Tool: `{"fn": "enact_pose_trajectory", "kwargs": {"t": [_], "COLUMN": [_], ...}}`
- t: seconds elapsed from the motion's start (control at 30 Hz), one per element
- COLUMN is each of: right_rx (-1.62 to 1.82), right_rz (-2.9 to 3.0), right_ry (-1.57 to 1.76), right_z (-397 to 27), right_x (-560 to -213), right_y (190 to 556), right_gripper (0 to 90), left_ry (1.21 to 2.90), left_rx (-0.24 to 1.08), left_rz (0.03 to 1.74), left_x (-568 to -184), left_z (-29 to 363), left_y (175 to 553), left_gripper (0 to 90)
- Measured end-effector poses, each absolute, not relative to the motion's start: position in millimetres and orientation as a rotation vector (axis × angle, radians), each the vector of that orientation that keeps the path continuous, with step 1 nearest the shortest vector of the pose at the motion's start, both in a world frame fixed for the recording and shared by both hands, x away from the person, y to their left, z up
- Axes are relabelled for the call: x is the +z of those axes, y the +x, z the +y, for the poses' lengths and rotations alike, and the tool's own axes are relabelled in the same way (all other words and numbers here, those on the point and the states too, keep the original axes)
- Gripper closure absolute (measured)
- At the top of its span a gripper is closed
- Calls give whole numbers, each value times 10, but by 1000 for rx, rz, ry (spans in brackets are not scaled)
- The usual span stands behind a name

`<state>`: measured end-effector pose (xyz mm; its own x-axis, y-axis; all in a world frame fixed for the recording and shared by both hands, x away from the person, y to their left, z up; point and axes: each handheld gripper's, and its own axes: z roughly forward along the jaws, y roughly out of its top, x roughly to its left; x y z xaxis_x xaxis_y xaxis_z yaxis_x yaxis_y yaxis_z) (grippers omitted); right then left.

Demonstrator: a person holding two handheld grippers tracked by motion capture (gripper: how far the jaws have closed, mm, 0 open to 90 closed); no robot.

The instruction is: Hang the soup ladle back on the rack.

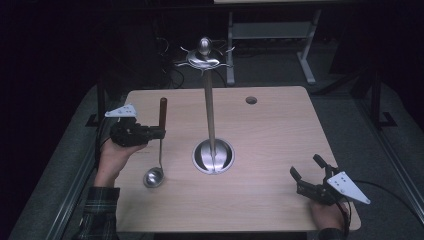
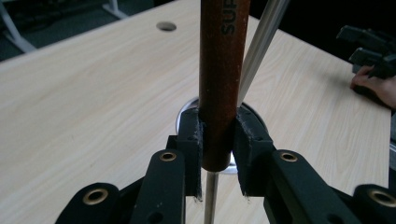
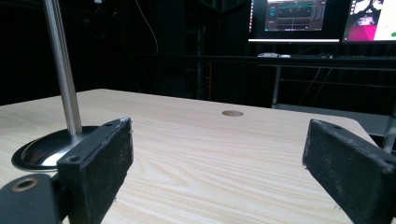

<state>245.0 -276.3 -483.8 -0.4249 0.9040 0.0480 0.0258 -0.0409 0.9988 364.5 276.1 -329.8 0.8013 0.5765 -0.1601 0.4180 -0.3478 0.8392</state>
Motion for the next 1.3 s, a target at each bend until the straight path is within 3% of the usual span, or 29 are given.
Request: {"fn": "enact_pose_trajectory", "kwargs": {"t": [0.63, 1.3], "right_rx": [1555, 1555], "right_rz": [1517, 1518], "right_ry": [1016, 1015], "right_z": [-2762, -2761], "right_x": [-4838, -4838], "right_y": [2449, 2448], "right_gripper": [79, 80], "left_ry": [1880, 1820], "left_rx": [257, 230], "left_rz": [596, 498], "left_x": [-2900, -2494], "left_z": [2698, 2651], "left_y": [3551, 3584], "left_gripper": [740, 740]}}
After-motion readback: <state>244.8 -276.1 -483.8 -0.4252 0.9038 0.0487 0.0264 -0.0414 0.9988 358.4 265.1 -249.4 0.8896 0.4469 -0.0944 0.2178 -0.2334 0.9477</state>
